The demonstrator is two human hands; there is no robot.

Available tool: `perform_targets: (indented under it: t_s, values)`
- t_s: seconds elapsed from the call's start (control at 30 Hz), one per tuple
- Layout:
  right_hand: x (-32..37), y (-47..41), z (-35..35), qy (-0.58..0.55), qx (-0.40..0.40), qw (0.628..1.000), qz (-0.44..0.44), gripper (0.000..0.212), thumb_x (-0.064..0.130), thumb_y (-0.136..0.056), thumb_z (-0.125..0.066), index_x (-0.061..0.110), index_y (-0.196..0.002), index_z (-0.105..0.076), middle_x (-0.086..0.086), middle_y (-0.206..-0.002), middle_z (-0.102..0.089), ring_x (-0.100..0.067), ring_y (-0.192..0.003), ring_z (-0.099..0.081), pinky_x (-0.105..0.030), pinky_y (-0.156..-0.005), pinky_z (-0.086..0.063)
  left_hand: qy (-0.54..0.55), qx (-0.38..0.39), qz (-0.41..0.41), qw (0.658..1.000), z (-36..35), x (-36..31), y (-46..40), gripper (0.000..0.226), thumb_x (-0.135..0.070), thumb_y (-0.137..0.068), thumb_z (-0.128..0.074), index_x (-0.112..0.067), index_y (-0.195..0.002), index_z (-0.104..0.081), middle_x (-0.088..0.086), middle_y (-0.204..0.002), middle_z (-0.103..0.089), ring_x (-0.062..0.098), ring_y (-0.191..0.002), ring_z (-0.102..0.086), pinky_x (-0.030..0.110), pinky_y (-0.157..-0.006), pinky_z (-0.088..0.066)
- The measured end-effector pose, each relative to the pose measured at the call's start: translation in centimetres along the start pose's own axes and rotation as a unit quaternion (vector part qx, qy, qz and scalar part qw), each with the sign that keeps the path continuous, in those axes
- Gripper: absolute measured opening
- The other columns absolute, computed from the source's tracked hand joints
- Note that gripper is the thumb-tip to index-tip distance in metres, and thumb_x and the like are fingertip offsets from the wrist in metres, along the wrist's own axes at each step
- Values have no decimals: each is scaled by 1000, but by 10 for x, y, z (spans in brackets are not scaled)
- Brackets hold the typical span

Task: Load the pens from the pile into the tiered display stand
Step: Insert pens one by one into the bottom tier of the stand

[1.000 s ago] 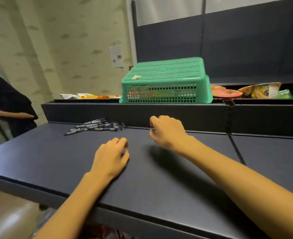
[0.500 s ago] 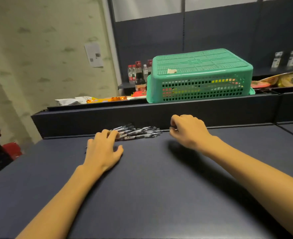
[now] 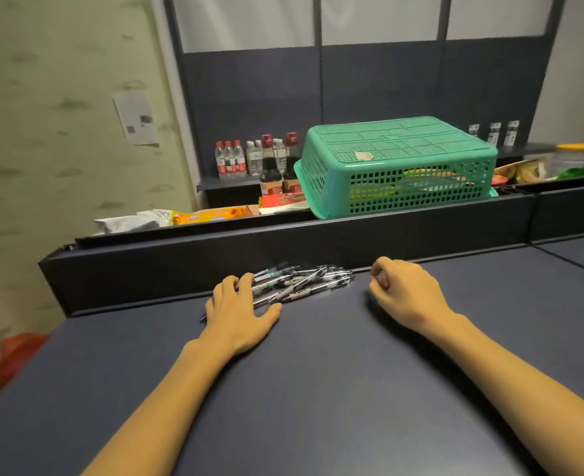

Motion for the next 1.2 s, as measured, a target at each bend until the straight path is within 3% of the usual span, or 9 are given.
perform_targets:
  t_s: [0.17, 0.37, 0.53, 0.73, 0.87, 1.03, 1.2]
  values:
    - [-11, 1, 1, -1, -17, 999, -41, 14, 30, -91, -53, 19, -97, -59, -1, -90, -65, -29, -92, -59, -33, -67, -45, 9, 18, -22, 1000, -4, -10, -15, 82, -70, -80, -49, -27, -144, -22, 5, -143, -24, 26, -135, -22, 43, -110, -18]
    - [-10, 0, -3, 6, 4, 1000, -27, 15, 32, -93, -51, 20, -98, -59, 2, -93, -66, -27, -93, -59, -30, -64, -41, -2, 32, -22, 999, -9, -20, -27, 98, -83, -69, -46, -27, -146, -22, 1, -147, -23, 26, -134, -23, 46, -109, -23]
    - [-11, -2, -1, -26, 7, 999, -25, 14, 32, -94, -51, 21, -96, -59, 4, -90, -65, -24, -89, -59, -27, -63, -35, -86, 23, -14, 996, -9, -25, -28, 94, -92, -65, -31, -33, -138, -38, -5, -139, -42, 20, -126, -31, 45, -102, -21]
    - [-17, -2, 3, -66, 3, 998, -24, 12, 30, -92, -53, 22, -93, -61, 6, -83, -63, -24, -87, -59, -28, -64, -39, -166, 19, -32, 985, 1, -30, -19, 100, -93, -59, -12, -35, -134, -44, -7, -135, -47, 21, -125, -33, 52, -107, -10]
    - [-17, -4, 4, -79, 0, 997, -13, 11, 30, -90, -53, 23, -90, -62, 3, -88, -68, -27, -86, -60, -29, -64, -39, -221, 38, -36, 974, 5, -31, -19, 96, -91, -65, -10, -35, -135, -44, -7, -139, -45, 24, -135, -25, 59, -109, 2]
    - [-14, 0, 4, -84, 28, 996, -6, 12, 31, -92, -52, 22, -93, -61, 3, -91, -68, -25, -86, -60, -29, -65, -40, -151, 64, -37, 986, 5, -26, -15, 100, -92, -61, -13, -35, -139, -35, -3, -139, -43, 20, -123, -43, 50, -103, -34]
    - [-14, -4, 3, -83, 34, 996, -3, 14, 32, -93, -51, 23, -94, -61, 3, -92, -68, -24, -88, -61, -28, -65, -39, -151, 83, 26, 985, 13, -13, -12, 102, -91, -58, -20, -36, -145, -23, 5, -142, -36, 26, -127, -39, 50, -101, -39]
Point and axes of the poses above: each hand's wrist, its own y-axis away from the middle knuckle, its own z-axis out of the back of the hand, x = y × z, the point moved 1 cm from there along -y, towards the middle knuckle
